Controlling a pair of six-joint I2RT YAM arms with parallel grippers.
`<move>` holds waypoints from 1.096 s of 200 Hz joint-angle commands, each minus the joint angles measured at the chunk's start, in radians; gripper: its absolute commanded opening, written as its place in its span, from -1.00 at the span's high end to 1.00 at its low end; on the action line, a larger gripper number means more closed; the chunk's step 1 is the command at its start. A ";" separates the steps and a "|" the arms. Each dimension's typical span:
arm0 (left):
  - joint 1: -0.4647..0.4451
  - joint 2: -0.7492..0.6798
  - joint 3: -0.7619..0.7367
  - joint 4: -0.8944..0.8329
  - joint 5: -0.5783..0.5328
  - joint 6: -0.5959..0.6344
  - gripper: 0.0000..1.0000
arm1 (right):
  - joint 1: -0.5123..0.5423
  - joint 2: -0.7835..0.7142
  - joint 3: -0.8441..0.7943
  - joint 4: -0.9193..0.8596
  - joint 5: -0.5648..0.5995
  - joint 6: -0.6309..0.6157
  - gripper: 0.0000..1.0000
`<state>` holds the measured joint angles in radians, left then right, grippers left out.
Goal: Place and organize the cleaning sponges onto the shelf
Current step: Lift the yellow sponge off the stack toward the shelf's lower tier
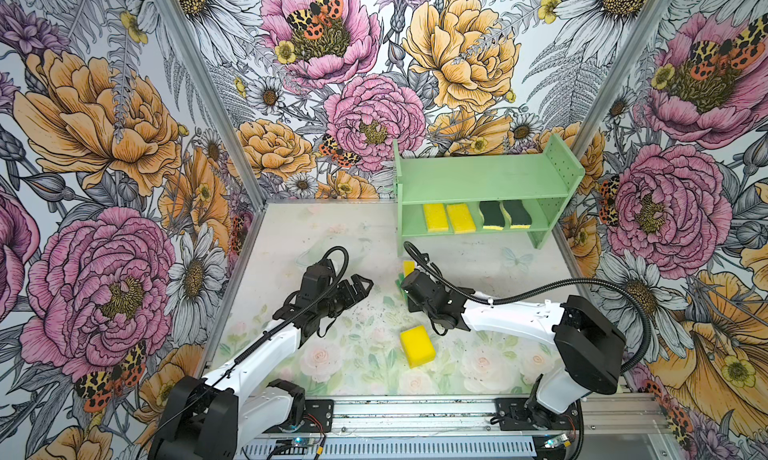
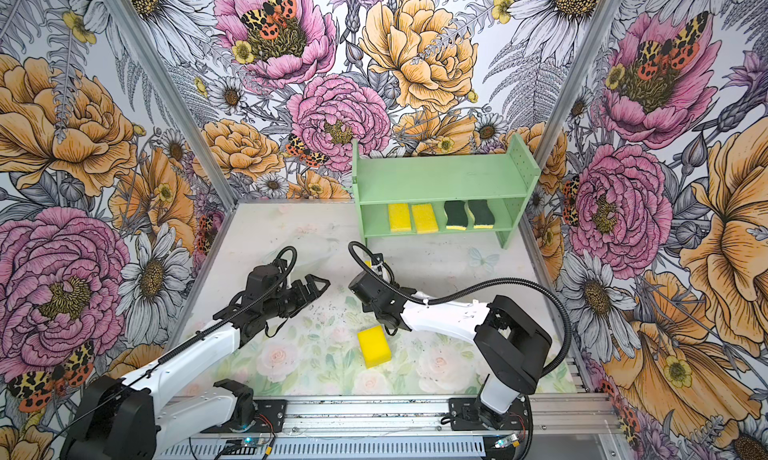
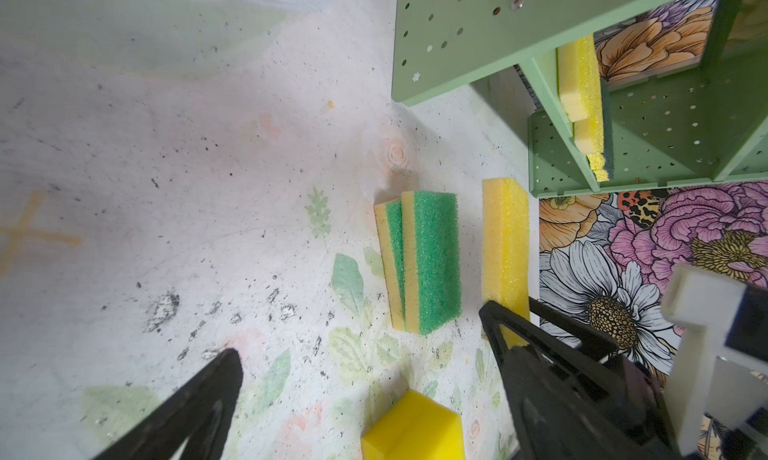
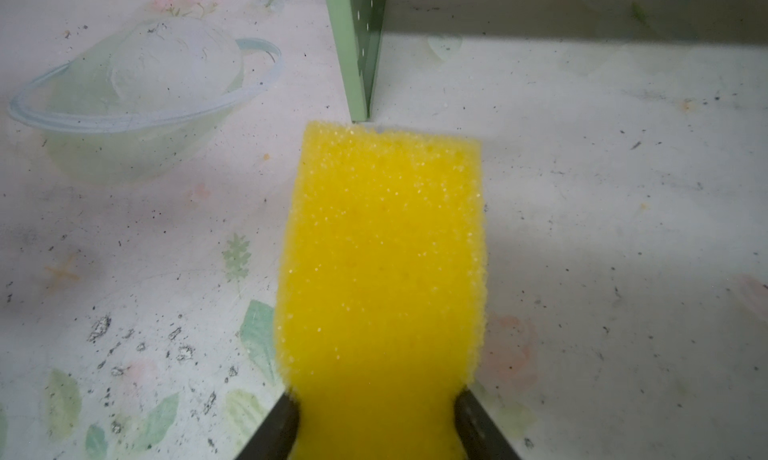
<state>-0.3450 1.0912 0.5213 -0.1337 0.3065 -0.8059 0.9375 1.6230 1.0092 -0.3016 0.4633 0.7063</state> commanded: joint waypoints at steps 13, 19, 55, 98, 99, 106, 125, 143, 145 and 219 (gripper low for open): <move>-0.013 0.006 0.008 0.003 -0.015 -0.003 -0.98 | 0.007 -0.050 -0.004 0.027 0.029 -0.015 0.01; -0.013 0.004 0.007 0.003 -0.015 -0.003 -0.98 | 0.007 -0.053 -0.005 0.028 0.029 -0.015 0.01; -0.012 -0.001 0.003 0.005 -0.013 -0.003 -0.98 | 0.005 -0.067 -0.006 0.035 0.053 -0.050 0.01; -0.013 -0.006 0.000 0.006 -0.012 -0.001 -0.98 | -0.031 -0.079 0.027 0.036 0.079 -0.144 0.01; -0.013 -0.005 -0.001 0.005 -0.013 -0.001 -0.98 | -0.032 -0.079 0.027 0.036 0.079 -0.146 0.01; -0.013 -0.007 -0.002 0.007 -0.014 -0.001 -0.98 | -0.038 -0.080 0.032 0.036 0.081 -0.157 0.01; -0.013 -0.004 0.004 0.006 -0.008 -0.003 -0.98 | -0.053 -0.088 0.042 0.036 0.083 -0.178 0.01; -0.014 -0.003 0.013 0.005 -0.003 -0.003 -0.98 | -0.068 -0.095 0.046 0.038 0.083 -0.185 0.01; -0.015 -0.004 0.013 0.005 -0.002 -0.003 -0.98 | -0.070 -0.097 0.046 0.038 0.083 -0.186 0.02; -0.029 -0.010 0.011 0.001 -0.007 -0.009 -0.98 | -0.105 -0.133 0.037 0.045 0.081 -0.199 0.02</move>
<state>-0.3618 1.0912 0.5217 -0.1333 0.3065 -0.8066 0.8383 1.5280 1.0222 -0.2859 0.5243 0.5278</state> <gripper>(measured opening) 0.989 0.495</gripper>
